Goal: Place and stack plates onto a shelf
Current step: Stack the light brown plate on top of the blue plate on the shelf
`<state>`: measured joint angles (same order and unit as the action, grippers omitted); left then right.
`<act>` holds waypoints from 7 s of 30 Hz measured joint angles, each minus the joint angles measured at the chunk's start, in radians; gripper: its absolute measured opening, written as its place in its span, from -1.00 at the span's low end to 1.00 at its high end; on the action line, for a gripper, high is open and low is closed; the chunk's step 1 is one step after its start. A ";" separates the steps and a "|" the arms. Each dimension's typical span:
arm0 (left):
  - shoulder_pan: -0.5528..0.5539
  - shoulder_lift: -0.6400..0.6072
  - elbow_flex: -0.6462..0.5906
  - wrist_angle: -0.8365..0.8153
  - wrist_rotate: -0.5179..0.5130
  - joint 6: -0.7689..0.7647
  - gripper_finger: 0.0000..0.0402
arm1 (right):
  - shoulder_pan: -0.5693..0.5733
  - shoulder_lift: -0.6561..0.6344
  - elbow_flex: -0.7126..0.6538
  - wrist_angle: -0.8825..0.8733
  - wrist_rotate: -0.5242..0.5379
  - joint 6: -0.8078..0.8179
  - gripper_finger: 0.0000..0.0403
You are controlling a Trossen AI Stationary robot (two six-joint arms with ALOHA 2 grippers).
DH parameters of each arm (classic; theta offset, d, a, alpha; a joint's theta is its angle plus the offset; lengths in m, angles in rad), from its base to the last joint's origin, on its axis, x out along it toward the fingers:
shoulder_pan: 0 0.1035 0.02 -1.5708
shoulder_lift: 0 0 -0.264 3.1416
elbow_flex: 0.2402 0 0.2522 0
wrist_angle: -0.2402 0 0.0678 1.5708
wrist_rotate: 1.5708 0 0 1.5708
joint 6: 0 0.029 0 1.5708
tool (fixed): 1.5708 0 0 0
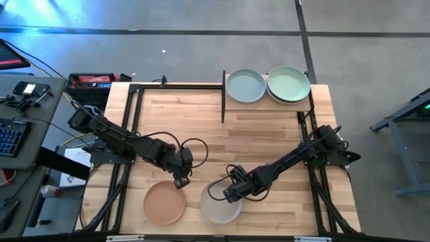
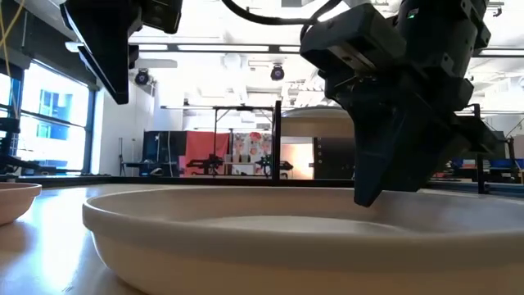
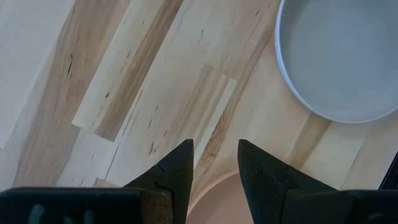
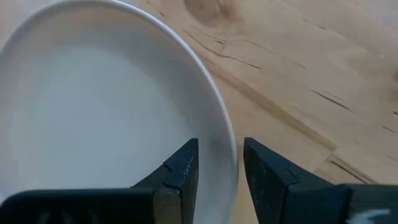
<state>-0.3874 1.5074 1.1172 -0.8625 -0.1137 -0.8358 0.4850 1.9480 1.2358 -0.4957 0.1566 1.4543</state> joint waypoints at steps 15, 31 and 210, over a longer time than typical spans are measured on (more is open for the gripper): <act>0.001 0.000 0.000 0.000 -0.007 0.046 -0.43 | -0.005 0.005 0.005 -0.058 -0.055 0.042 -0.96; 0.065 0.000 0.000 0.000 -0.041 0.154 -0.43 | -0.136 -0.128 0.201 -0.519 -0.014 -0.151 -1.00; 0.629 0.000 0.000 0.061 -0.053 0.368 -0.43 | -1.393 -0.435 0.204 -0.412 -0.350 -1.164 -0.87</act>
<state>0.2417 1.5070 1.1172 -0.8017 -0.1669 -0.4680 -0.9077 1.5135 1.4399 -0.9075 -0.1937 0.2905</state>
